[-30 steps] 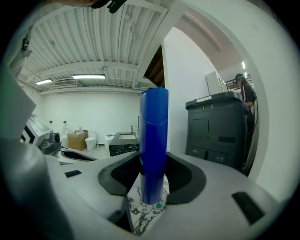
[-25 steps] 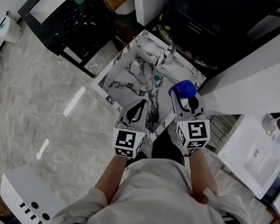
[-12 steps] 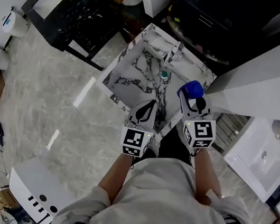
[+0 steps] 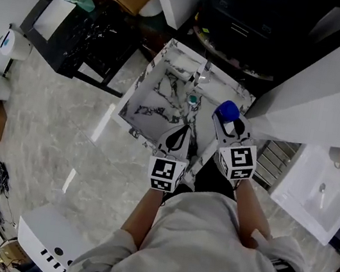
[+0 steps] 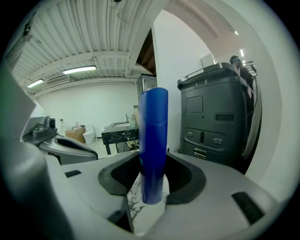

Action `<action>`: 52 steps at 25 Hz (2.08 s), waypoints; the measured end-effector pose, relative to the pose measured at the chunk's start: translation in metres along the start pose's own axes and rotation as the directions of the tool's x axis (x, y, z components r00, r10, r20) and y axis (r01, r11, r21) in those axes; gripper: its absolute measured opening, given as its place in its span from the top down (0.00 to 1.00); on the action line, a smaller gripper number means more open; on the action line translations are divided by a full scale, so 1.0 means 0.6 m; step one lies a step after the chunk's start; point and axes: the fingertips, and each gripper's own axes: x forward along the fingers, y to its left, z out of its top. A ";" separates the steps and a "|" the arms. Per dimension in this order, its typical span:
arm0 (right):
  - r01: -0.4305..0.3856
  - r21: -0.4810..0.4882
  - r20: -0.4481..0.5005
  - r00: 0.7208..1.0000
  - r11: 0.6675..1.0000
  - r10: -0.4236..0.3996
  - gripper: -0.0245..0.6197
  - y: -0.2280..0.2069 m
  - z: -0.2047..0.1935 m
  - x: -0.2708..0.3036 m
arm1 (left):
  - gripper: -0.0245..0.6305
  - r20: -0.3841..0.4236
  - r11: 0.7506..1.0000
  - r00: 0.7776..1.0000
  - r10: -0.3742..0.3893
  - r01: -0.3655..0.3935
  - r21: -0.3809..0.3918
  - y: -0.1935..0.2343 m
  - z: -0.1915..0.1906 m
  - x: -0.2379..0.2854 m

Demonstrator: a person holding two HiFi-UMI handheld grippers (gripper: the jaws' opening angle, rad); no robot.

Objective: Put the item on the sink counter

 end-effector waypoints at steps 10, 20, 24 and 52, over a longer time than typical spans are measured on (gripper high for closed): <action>-0.044 -0.017 -0.007 0.999 0.999 0.044 0.72 -0.044 -0.003 0.054 | 0.95 0.006 1.000 1.000 0.006 -0.006 0.000 -0.008 0.018 0.063; -0.098 -0.023 -0.042 0.994 0.995 0.097 0.72 -0.065 -0.024 0.102 | 0.95 -0.018 0.997 0.999 0.051 -0.052 -0.048 0.007 0.001 0.103; -0.103 -0.024 -0.057 0.993 0.994 0.102 0.72 -0.080 -0.037 0.113 | 0.95 -0.036 0.996 0.997 0.062 -0.064 -0.059 0.015 -0.009 0.120; -0.162 -0.035 -0.197 0.969 0.986 0.152 0.72 -0.136 -0.119 0.211 | 0.95 -0.159 0.992 0.985 0.061 -0.078 -0.101 0.036 -0.055 0.200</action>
